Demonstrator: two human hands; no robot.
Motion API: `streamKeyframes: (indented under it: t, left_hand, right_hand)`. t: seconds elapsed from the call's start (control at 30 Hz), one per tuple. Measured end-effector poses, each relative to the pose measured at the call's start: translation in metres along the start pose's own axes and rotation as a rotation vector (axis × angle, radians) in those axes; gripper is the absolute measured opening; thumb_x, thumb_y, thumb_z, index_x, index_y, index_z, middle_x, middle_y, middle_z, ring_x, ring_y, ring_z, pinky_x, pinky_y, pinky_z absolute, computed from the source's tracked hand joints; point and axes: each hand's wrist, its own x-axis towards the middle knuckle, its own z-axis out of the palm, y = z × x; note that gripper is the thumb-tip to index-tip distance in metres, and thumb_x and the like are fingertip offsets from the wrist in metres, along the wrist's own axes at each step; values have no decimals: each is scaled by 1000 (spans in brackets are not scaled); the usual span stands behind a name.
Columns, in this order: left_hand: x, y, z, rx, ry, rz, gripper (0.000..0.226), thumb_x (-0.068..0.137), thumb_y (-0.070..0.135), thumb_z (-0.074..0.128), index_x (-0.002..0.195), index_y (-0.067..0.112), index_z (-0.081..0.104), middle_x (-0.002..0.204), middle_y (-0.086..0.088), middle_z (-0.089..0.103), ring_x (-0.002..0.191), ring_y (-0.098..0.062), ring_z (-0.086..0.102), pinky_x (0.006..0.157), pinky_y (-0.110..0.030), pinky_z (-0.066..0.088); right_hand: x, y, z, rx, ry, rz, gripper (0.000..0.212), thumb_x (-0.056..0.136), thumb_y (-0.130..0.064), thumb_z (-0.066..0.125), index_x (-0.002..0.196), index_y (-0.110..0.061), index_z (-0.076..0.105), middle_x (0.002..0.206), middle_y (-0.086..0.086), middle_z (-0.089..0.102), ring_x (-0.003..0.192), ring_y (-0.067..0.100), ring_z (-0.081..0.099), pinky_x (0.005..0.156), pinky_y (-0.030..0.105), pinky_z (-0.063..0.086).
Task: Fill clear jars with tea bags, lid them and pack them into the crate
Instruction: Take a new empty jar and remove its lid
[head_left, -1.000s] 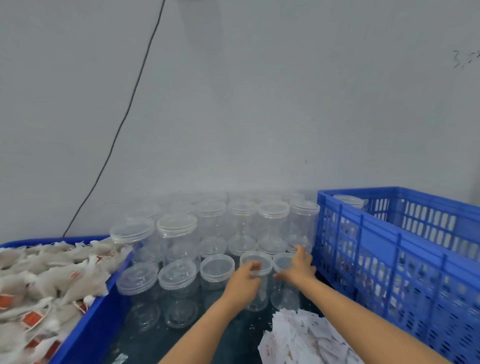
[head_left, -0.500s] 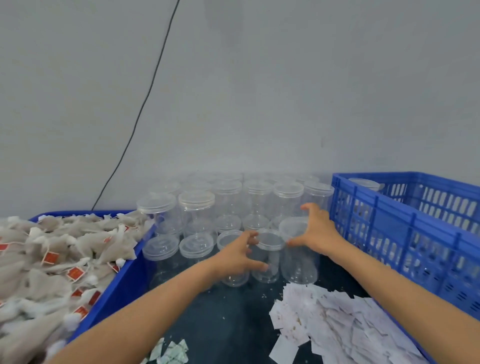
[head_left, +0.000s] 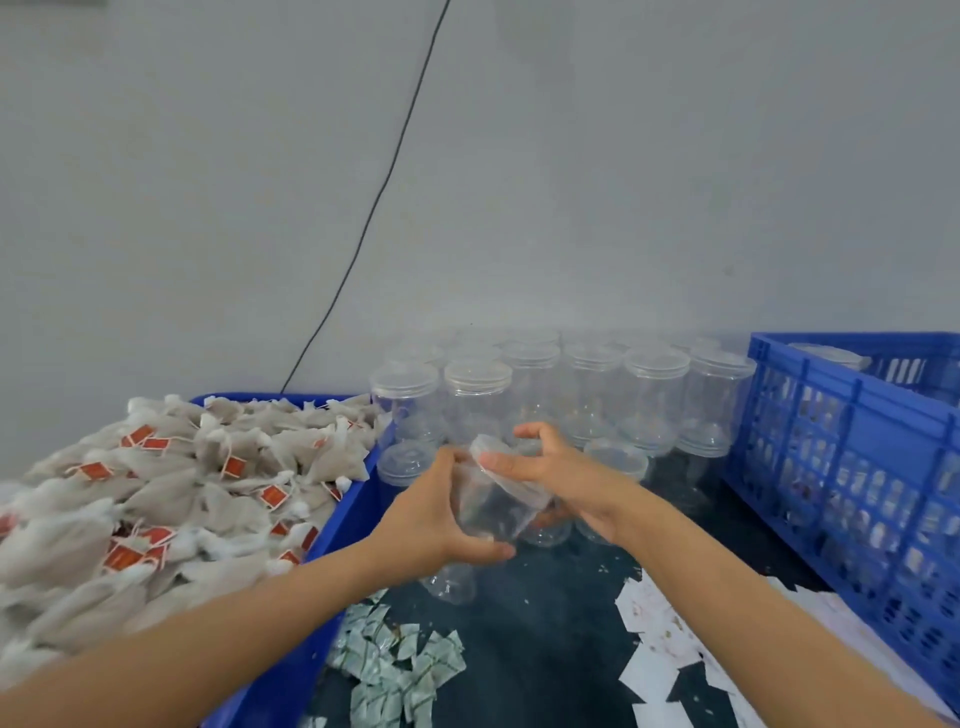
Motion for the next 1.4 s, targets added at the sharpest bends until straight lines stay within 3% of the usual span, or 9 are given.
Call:
streamKeyframes:
  t: [0.1, 0.23, 0.57, 0.67, 0.77, 0.93, 1.1, 1.23, 1.4]
  left_hand:
    - [-7, -14, 8, 179, 69, 43, 85, 55, 52, 83, 123, 37, 35, 98, 17, 59, 81, 3, 59, 66, -18, 51]
    - [-1, -36, 12, 168, 69, 54, 74, 51, 51, 83, 106, 45, 35, 73, 20, 50, 64, 11, 51, 52, -9, 38]
    - [17, -61, 16, 147, 3, -10, 79, 46, 50, 83, 109, 41, 37, 80, 21, 57, 70, 14, 54, 57, -7, 39]
    - [18, -62, 11, 55, -30, -38, 83, 50, 43, 87, 119, 39, 42, 97, 18, 65, 88, 6, 62, 74, -15, 52]
    - [14, -62, 4, -130, -186, -66, 82, 57, 33, 89, 128, 37, 48, 118, 14, 65, 111, -5, 62, 98, -32, 51]
    - [15, -54, 11, -197, -238, -50, 86, 62, 31, 89, 134, 35, 42, 127, 14, 60, 118, -5, 57, 103, -34, 47]
    - [13, -55, 16, 93, 71, -8, 89, 50, 55, 83, 123, 42, 34, 109, 25, 61, 97, 4, 61, 84, -23, 54]
    - [15, -58, 12, 335, 180, 158, 86, 56, 54, 77, 127, 34, 32, 111, 26, 52, 94, 4, 55, 76, -8, 44]
    - [12, -63, 10, 255, 57, 118, 90, 55, 54, 82, 126, 45, 27, 108, 25, 57, 93, 2, 59, 79, -18, 51]
  right_hand:
    - [17, 14, 30, -140, 99, 23, 71, 81, -69, 53, 132, -24, 33, 129, 1, 50, 108, 20, 55, 76, 33, 51]
    - [33, 37, 49, -250, 299, -156, 55, 85, -65, 46, 121, -24, 50, 122, 3, 57, 106, 21, 58, 94, 43, 47]
    - [54, 63, 51, -285, 325, -266, 56, 82, -65, 44, 128, -35, 54, 129, -4, 54, 117, 16, 52, 101, 38, 44]
    - [53, 61, 49, -254, 306, -356, 60, 76, -69, 42, 124, -38, 58, 118, -6, 57, 110, 12, 57, 97, 36, 46]
    - [48, 61, 40, -226, 135, -490, 39, 82, -62, 49, 114, -44, 63, 108, -11, 59, 105, 6, 59, 95, 33, 47]
    - [40, 61, 17, -244, -85, -557, 39, 89, -47, 52, 128, -46, 52, 127, -13, 51, 124, 5, 48, 99, 17, 41]
    - [37, 62, 7, -211, -163, -434, 64, 84, -61, 52, 140, -55, 22, 146, -30, 21, 138, -8, 19, 109, 23, 27]
    - [38, 62, 19, -321, 82, -277, 94, 65, -90, 38, 144, -42, 22, 147, -12, 28, 135, 10, 33, 113, 40, 32]
    - [36, 63, 16, -373, 22, -363, 60, 80, -59, 58, 132, -42, 32, 135, -15, 39, 122, 3, 43, 102, 28, 42]
